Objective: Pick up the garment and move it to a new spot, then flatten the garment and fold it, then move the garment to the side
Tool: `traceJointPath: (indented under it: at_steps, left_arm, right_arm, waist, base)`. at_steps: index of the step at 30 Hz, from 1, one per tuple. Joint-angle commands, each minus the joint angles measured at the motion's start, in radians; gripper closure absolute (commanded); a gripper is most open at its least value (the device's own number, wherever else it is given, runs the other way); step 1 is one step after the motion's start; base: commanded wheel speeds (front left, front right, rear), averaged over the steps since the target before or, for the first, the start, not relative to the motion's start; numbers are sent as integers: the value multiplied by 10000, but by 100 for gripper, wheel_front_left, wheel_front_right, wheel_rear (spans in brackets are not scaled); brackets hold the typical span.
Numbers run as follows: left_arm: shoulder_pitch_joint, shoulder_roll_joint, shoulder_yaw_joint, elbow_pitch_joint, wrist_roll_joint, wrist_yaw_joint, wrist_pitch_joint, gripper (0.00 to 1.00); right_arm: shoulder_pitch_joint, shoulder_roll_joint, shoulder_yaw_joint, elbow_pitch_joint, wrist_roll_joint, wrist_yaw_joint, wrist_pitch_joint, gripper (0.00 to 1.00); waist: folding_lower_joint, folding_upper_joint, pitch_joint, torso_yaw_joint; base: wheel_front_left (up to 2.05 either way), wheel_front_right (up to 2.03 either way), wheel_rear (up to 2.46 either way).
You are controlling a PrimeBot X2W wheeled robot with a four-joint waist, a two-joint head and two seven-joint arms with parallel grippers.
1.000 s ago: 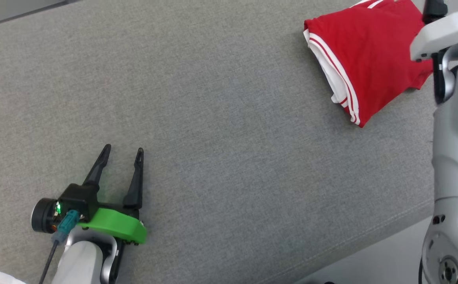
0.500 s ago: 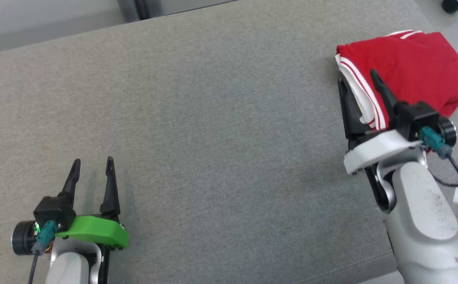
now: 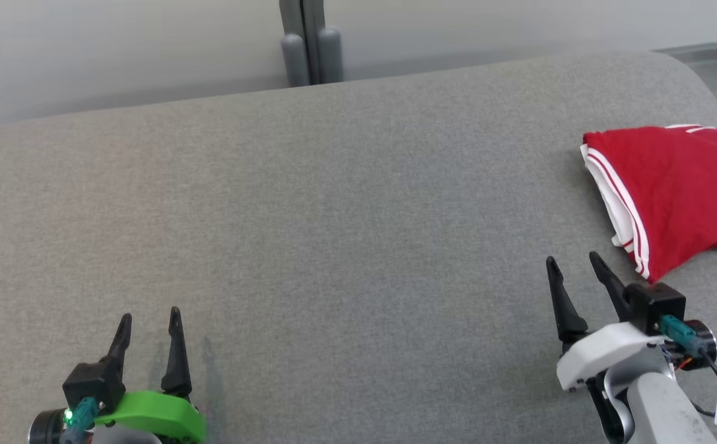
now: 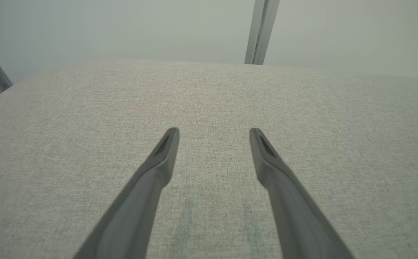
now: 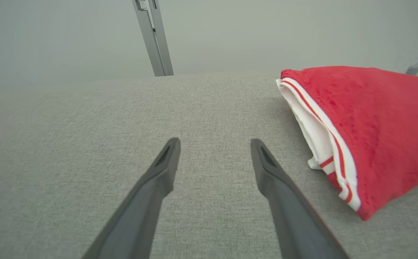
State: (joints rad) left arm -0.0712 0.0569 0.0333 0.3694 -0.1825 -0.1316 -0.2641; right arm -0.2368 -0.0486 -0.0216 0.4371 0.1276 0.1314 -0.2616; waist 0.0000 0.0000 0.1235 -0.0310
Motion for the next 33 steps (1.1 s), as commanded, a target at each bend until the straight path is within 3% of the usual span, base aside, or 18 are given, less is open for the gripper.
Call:
traceJointPath:
  at_steps: [1,15,16,20,33]
  left_arm:
    - [213,-7,25,35,18,27,5,0]
    - [859,-50,34,66,-288,27,4,0]
    - [784,-61,10,83,-266,0,2,100]
    - [854,-119,-1,409,-329,0,29,100]
    - [618,-106,157,119,-2745,2,692,100]
  right_arm:
    - [276,-49,-66,-20,87,-17,-41,0]
    - [941,-44,-10,-205,232,-17,-42,0]
    - [843,8,-12,-128,176,0,0,100]
    - [998,84,-30,179,237,0,64,100]
    - [1023,63,-208,-180,2770,-2,725,100]
  waist:
    - [0,0,-627,547]
    - [0,0,-1102,676]
    - [0,0,-1098,673]
    - [0,0,-1103,673]
    - [0,0,-1114,635]
  base:
    - [0,0,0]
    - [0,0,0]
    - [0,0,0]
    - [0,0,0]
    - [0,0,0]
